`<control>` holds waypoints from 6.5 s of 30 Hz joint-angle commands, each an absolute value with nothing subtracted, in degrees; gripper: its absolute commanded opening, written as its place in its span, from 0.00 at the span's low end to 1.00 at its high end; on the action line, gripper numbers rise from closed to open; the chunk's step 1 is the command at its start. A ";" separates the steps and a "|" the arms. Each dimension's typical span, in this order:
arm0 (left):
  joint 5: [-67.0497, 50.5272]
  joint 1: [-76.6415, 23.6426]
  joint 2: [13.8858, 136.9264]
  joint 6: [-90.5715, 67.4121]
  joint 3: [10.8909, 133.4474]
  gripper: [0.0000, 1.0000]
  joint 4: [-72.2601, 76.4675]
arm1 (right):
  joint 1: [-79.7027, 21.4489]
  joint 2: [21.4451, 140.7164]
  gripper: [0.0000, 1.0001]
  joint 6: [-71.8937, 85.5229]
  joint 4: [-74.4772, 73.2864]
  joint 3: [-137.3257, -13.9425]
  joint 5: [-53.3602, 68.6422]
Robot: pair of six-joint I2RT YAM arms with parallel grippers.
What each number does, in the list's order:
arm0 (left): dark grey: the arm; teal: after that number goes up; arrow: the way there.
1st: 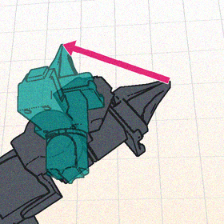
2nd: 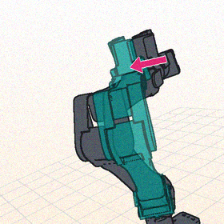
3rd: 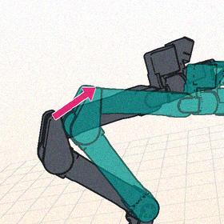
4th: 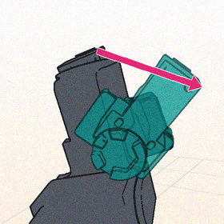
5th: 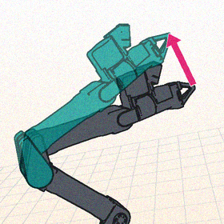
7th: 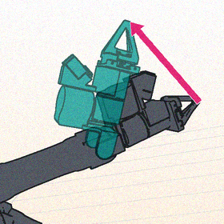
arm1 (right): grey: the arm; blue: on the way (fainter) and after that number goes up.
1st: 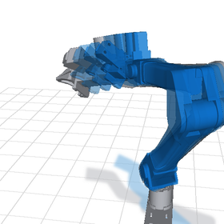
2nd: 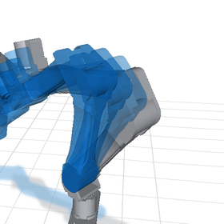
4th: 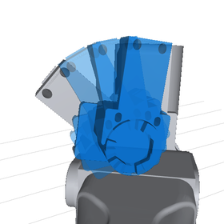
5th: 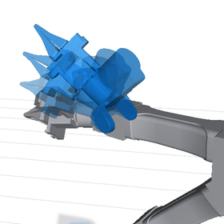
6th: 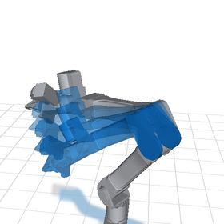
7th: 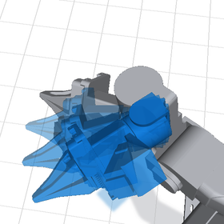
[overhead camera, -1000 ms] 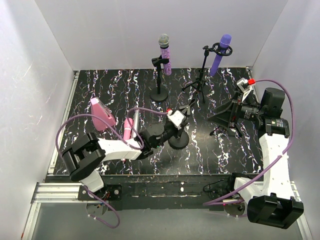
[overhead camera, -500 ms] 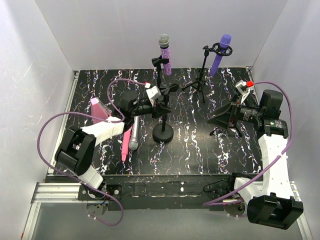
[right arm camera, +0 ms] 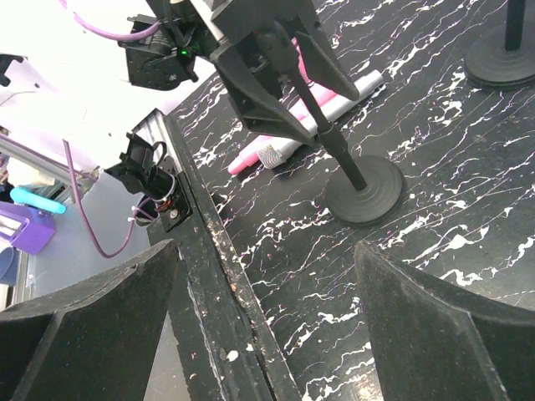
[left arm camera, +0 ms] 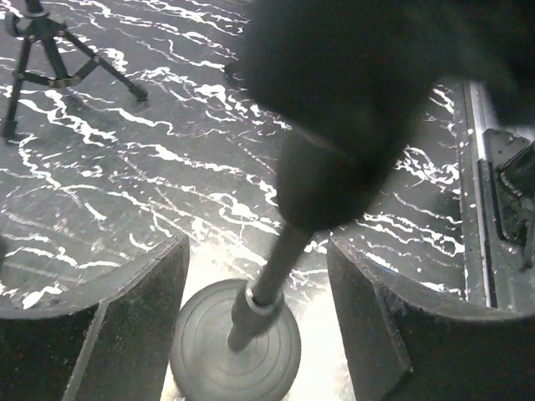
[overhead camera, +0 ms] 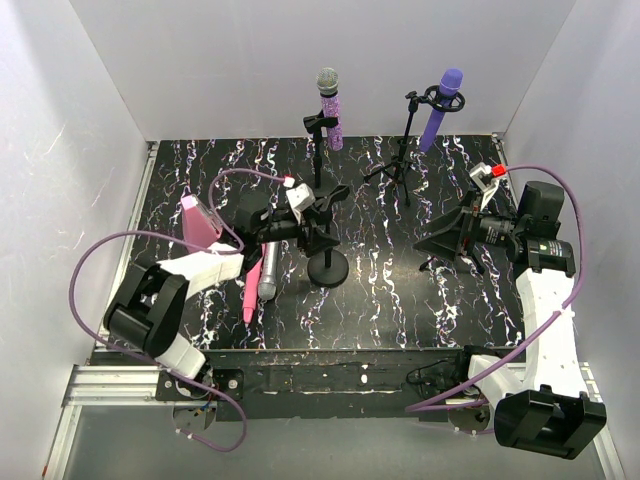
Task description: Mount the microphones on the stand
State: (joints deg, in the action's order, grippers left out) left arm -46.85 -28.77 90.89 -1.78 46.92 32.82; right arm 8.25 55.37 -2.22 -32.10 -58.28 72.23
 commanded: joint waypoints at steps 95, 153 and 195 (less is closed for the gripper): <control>-24.58 -28.56 77.88 -7.90 55.46 0.04 -41.50 | 6.95 58.79 0.95 -40.13 -61.22 -63.53 71.81; -61.61 -45.97 74.97 -34.37 45.18 0.03 -24.00 | -52.82 75.41 0.78 -62.31 -51.42 -57.30 42.19; -13.19 -43.42 44.21 -4.75 58.90 0.98 -26.56 | -16.46 61.70 0.01 -66.99 -70.06 -71.27 77.42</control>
